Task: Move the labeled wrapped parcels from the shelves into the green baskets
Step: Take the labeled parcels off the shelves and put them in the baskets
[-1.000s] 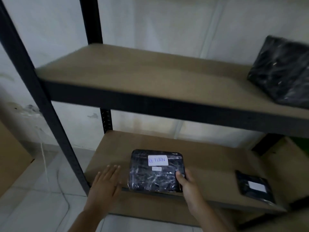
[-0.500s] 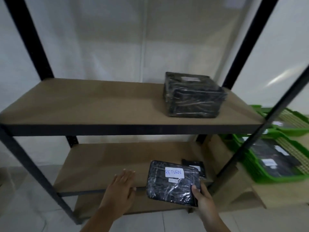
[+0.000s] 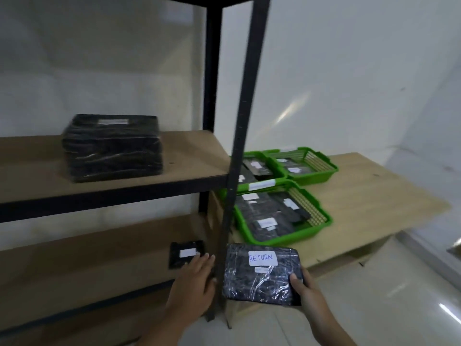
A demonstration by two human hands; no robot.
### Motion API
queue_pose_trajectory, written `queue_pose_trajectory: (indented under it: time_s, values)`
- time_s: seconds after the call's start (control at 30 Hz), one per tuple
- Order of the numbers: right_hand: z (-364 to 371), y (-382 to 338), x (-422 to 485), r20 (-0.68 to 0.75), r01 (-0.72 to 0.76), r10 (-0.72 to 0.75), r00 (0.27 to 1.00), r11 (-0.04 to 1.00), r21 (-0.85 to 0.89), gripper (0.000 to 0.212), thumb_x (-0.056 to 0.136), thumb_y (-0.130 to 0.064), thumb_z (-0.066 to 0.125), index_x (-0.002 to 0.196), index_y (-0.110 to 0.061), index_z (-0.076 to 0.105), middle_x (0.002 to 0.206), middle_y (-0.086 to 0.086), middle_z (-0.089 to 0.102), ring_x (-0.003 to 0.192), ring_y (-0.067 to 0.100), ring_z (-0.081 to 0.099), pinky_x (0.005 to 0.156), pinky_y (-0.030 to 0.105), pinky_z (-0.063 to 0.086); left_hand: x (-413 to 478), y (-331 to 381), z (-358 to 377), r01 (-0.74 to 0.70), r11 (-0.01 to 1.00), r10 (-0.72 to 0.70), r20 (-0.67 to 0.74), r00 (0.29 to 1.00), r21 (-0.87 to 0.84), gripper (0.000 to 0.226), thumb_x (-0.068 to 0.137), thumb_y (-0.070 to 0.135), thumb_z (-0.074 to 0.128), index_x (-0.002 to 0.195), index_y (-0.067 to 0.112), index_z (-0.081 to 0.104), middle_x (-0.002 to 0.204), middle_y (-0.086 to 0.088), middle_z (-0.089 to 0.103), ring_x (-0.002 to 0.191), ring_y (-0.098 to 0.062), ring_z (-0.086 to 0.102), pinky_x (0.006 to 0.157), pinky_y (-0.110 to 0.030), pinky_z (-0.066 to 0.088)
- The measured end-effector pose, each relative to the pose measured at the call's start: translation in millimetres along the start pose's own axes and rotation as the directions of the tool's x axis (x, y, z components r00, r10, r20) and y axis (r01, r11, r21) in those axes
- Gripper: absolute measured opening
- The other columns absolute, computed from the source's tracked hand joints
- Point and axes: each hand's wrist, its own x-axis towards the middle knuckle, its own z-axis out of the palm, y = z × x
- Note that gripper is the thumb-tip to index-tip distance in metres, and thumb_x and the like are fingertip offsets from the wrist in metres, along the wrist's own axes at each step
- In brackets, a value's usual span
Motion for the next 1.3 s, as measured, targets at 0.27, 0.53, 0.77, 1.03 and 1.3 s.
queue_pose_trajectory:
  time_s: [0.27, 0.53, 0.77, 1.03, 1.3]
  values:
    - [-75, -43, 51, -0.061, 0.031, -0.033, 0.998, 0.999, -0.022, 0.034, 0.098, -0.012, 0.047, 0.131, -0.021, 0.048, 0.119, 0.012, 0.062, 0.086, 0.023, 0.064, 0.056, 0.032, 0.056, 83, 82, 31, -0.096, 0.995, 0.096, 0.037, 0.995, 0.008, 0.054, 0.097, 0.036, 0.036, 0.147, 0.024, 0.022, 0.154, 0.007, 0.020, 0.143, -0.011, 0.006, 0.114, -0.032, 0.007]
    - [-107, -98, 139, -0.116, 0.087, -0.096, 0.989, 0.993, -0.079, 0.029, 0.099, -0.015, 0.044, 0.127, -0.025, 0.046, 0.106, 0.008, 0.064, 0.083, 0.021, 0.064, 0.061, 0.036, 0.053, 207, 116, 58, -0.144, 0.990, 0.144, 0.050, 0.988, -0.015, 0.056, 0.097, 0.038, 0.039, 0.148, 0.023, 0.022, 0.154, 0.006, 0.021, 0.143, -0.012, 0.007, 0.116, -0.036, 0.014]
    - [-129, -149, 242, -0.143, 0.037, -0.046, 0.989, 0.997, -0.066, 0.030, 0.100, -0.015, 0.042, 0.130, -0.017, 0.046, 0.102, 0.009, 0.065, 0.080, 0.024, 0.065, 0.058, 0.034, 0.053, 324, 136, 75, -0.143, 0.989, 0.138, 0.141, 0.980, 0.029, 0.059, 0.097, 0.039, 0.038, 0.149, 0.020, 0.017, 0.156, 0.004, 0.016, 0.143, -0.015, 0.007, 0.116, -0.035, 0.014]
    - [-148, -185, 357, -0.161, 0.047, -0.059, 0.985, 0.996, -0.079, 0.029, 0.100, -0.018, 0.042, 0.130, -0.018, 0.046, 0.106, 0.011, 0.062, 0.081, 0.024, 0.062, 0.063, 0.036, 0.053, 422, 151, 109, -0.112, 0.993, 0.106, 0.136, 0.985, 0.043, 0.060, 0.096, 0.037, 0.041, 0.148, 0.019, 0.019, 0.155, 0.001, 0.020, 0.143, -0.018, 0.009, 0.115, -0.039, 0.017]
    - [-166, -211, 484, -0.088, 0.005, -0.011, 0.996, 0.997, -0.071, 0.031, 0.100, -0.018, 0.043, 0.130, -0.018, 0.047, 0.115, 0.012, 0.061, 0.082, 0.023, 0.061, 0.063, 0.037, 0.054, 509, 167, 142, 0.032, 0.992, -0.042, 0.083, 0.996, 0.119, 0.061, 0.096, 0.037, 0.041, 0.149, 0.018, 0.017, 0.155, 0.000, 0.018, 0.143, -0.018, 0.008, 0.115, -0.038, 0.016]
